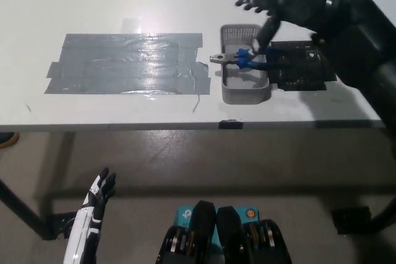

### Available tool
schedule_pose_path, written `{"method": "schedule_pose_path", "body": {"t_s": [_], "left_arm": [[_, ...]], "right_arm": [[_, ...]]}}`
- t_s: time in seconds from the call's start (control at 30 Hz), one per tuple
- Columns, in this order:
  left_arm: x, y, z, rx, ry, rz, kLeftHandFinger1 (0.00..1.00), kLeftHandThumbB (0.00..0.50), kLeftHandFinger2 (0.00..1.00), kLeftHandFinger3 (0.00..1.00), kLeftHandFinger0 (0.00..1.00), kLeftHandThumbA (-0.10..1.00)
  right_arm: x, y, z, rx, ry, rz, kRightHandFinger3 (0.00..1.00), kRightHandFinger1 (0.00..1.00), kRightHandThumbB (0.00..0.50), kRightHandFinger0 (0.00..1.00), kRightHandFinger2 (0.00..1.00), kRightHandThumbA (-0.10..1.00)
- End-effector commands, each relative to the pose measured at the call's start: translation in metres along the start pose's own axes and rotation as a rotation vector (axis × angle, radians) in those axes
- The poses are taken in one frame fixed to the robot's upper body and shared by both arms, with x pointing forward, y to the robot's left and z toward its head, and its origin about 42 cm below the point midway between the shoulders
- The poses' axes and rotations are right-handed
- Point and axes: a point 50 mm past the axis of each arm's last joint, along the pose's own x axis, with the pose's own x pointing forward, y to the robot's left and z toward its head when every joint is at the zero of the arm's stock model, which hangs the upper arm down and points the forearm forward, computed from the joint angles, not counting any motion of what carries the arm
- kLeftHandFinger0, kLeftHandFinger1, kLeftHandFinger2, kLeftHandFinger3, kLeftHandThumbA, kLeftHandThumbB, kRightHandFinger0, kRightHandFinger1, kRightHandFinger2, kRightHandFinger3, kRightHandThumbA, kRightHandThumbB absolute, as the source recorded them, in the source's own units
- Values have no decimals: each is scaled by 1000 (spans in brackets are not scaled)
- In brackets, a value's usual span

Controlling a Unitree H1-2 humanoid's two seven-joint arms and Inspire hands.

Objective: The robot picks the blue plier placed on top of the container and places it on the grey area of the table

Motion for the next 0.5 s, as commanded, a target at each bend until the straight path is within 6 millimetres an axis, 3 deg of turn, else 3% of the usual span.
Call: {"method": "schedule_pose_path", "body": {"t_s": [0.0,0.13,0.33,0.47], "left_arm": [[3,3,14,33,-86,6,1000,118,1000,1000,1000,1000],[2,3,16,81,-62,-8,1000,127,1000,1000,1000,1000],[-2,4,15,94,-71,3,1000,85,1000,1000,1000,1000],[-7,3,14,69,-55,9,1000,94,1000,1000,1000,1000]], "right_arm": [[-9,-24,33,-126,-34,-5,1000,1000,380,1000,1000,1000],[-3,-18,37,-131,-32,24,1000,1000,310,1000,1000,1000],[4,-10,36,-87,-16,65,1000,1000,300,1000,1000,1000],[11,-1,31,-116,18,80,1000,1000,253,1000,1000,1000]]}}
